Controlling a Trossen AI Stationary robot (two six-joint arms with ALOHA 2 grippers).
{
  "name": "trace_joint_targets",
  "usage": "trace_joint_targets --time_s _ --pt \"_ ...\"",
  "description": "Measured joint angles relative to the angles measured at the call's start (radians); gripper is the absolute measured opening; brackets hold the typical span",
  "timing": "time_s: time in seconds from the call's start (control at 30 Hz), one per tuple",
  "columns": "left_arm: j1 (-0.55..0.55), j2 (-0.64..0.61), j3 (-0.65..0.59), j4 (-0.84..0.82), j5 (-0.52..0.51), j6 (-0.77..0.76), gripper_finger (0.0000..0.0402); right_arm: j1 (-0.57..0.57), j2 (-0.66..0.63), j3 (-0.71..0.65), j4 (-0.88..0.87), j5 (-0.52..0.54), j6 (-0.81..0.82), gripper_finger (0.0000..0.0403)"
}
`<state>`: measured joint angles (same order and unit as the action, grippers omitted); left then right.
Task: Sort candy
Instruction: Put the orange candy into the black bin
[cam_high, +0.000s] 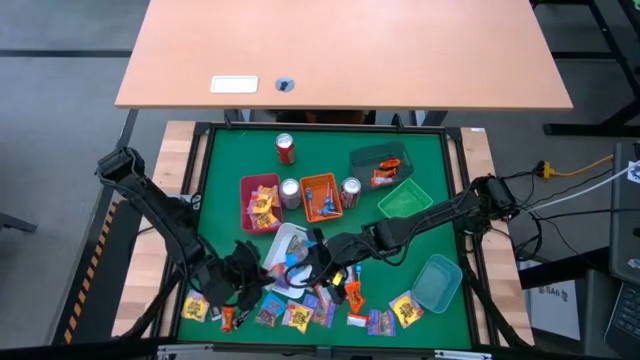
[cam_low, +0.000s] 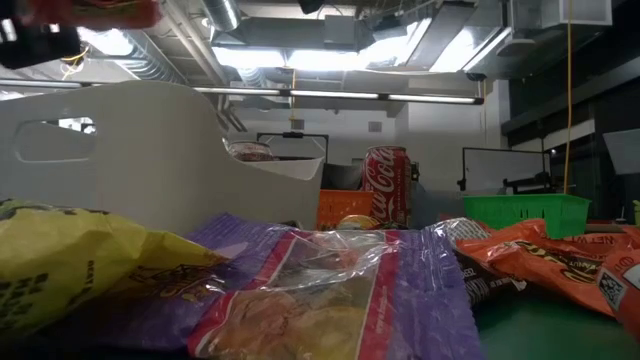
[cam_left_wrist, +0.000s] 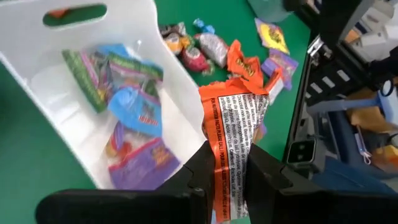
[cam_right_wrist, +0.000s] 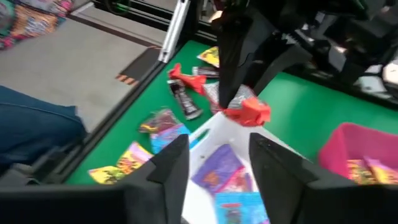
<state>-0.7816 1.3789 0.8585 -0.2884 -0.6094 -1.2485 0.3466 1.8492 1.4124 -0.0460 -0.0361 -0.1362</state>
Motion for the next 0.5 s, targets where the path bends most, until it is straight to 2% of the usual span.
trace_joint_targets --time_s 0.27,0.37,0.5 --pt "0.042 0.000 0.000 0.058 0.003 0.032 0.0052 0.000 0.000 0.000 0.040 0.071 -0.091 0.0271" --pt "0.052 0.001 0.000 0.064 0.002 0.031 0.0052 0.000 0.000 0.000 0.057 0.069 -0.181 0.0290" --pt "0.062 0.001 0.000 0.069 0.003 0.031 0.0052 0.000 0.000 0.000 0.055 0.051 -0.245 0.0295"
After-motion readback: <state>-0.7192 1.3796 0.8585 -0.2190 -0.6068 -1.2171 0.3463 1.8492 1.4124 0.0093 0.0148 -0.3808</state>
